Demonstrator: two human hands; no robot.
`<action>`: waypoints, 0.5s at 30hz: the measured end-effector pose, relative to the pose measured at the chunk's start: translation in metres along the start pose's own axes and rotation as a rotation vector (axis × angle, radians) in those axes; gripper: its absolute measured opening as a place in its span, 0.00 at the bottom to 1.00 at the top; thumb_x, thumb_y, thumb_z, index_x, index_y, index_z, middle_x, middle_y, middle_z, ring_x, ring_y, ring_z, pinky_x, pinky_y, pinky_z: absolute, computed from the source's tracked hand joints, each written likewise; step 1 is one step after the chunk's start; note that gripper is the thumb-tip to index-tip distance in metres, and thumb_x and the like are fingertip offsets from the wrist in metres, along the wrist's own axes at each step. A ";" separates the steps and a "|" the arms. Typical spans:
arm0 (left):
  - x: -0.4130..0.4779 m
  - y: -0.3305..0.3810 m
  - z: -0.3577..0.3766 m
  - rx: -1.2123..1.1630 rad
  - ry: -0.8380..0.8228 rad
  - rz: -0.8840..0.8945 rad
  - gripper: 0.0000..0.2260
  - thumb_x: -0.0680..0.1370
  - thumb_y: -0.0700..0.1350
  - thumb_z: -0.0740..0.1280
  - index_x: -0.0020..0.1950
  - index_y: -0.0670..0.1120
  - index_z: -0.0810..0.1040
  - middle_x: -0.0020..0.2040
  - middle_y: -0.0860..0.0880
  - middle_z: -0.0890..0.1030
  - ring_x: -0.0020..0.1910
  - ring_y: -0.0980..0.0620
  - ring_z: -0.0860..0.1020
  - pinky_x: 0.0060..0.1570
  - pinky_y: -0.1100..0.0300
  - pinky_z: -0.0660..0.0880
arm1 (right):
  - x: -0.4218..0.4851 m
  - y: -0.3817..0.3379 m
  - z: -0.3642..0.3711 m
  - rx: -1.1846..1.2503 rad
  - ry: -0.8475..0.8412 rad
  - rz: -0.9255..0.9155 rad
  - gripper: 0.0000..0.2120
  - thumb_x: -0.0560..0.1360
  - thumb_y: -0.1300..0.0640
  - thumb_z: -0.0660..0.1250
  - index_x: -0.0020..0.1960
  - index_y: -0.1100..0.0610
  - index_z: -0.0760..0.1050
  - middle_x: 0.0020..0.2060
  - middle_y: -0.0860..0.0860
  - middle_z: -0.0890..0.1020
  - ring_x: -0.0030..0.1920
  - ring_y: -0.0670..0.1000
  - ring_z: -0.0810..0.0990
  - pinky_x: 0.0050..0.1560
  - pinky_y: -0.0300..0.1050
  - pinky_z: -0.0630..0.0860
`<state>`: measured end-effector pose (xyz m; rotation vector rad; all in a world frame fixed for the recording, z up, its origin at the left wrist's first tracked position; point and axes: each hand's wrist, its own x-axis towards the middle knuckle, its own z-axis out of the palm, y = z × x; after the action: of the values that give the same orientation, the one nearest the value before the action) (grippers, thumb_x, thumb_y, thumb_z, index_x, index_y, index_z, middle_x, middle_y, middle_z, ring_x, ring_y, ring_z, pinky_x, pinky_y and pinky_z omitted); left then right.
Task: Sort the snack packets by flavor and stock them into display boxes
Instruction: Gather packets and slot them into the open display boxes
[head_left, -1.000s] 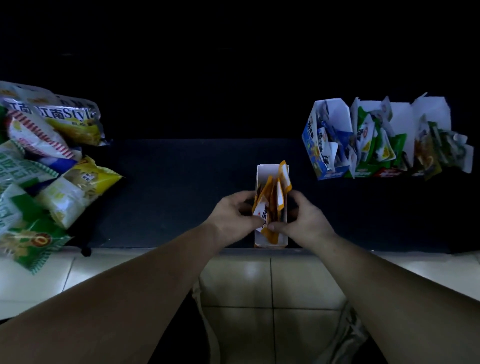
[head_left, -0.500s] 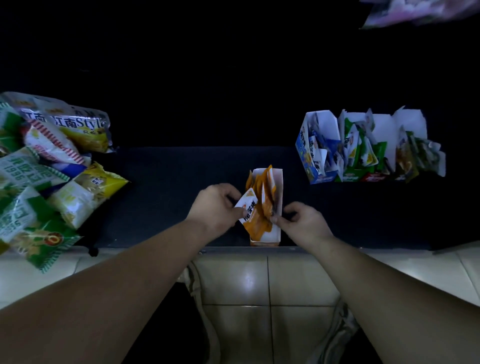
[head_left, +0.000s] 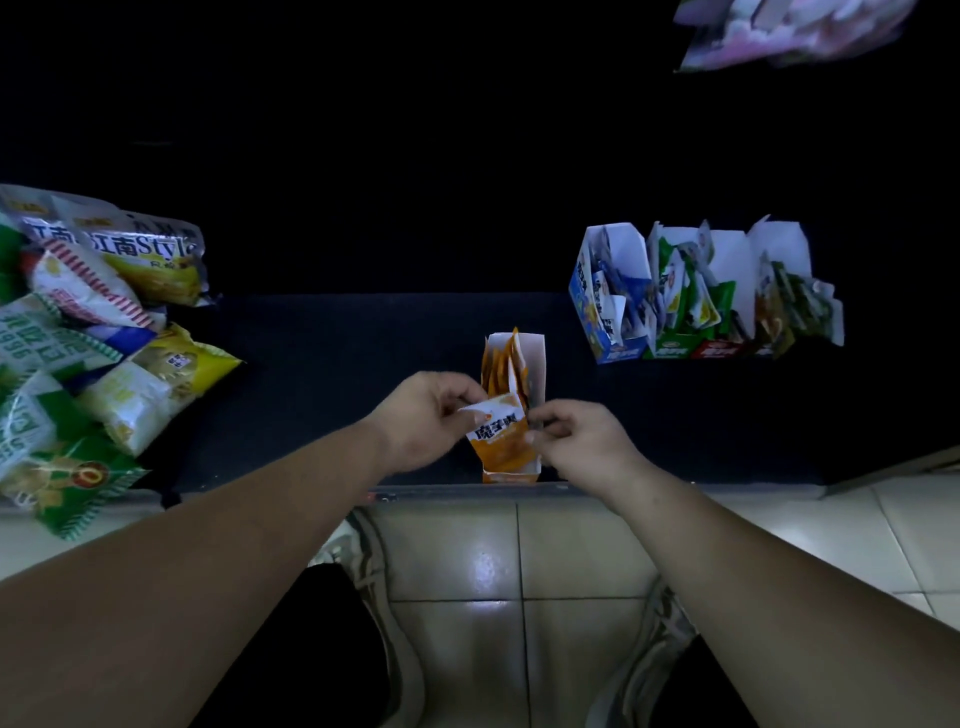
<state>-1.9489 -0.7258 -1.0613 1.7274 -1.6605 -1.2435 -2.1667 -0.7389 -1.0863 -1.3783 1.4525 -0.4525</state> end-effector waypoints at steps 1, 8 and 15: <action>0.000 -0.002 0.005 0.040 -0.035 0.019 0.04 0.80 0.46 0.72 0.47 0.54 0.85 0.45 0.53 0.86 0.47 0.52 0.84 0.52 0.51 0.82 | 0.000 0.000 0.001 -0.007 -0.019 0.007 0.09 0.78 0.59 0.73 0.49 0.44 0.82 0.43 0.48 0.85 0.46 0.48 0.84 0.46 0.41 0.79; -0.007 -0.015 0.032 0.075 -0.029 0.047 0.08 0.77 0.44 0.76 0.44 0.59 0.85 0.48 0.55 0.79 0.44 0.58 0.79 0.45 0.66 0.77 | 0.000 0.003 -0.012 -0.075 -0.196 0.124 0.11 0.76 0.62 0.72 0.49 0.47 0.85 0.47 0.46 0.84 0.50 0.46 0.80 0.46 0.39 0.75; 0.003 -0.018 0.020 -0.189 0.258 -0.263 0.03 0.75 0.43 0.72 0.46 0.49 0.80 0.44 0.44 0.85 0.44 0.47 0.84 0.42 0.49 0.83 | 0.004 0.005 -0.007 -0.065 -0.185 0.113 0.04 0.78 0.47 0.72 0.52 0.45 0.82 0.47 0.44 0.84 0.48 0.43 0.82 0.44 0.38 0.75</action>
<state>-1.9562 -0.7200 -1.0871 1.9363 -1.1609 -1.1866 -2.1744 -0.7437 -1.0888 -1.3434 1.3941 -0.2013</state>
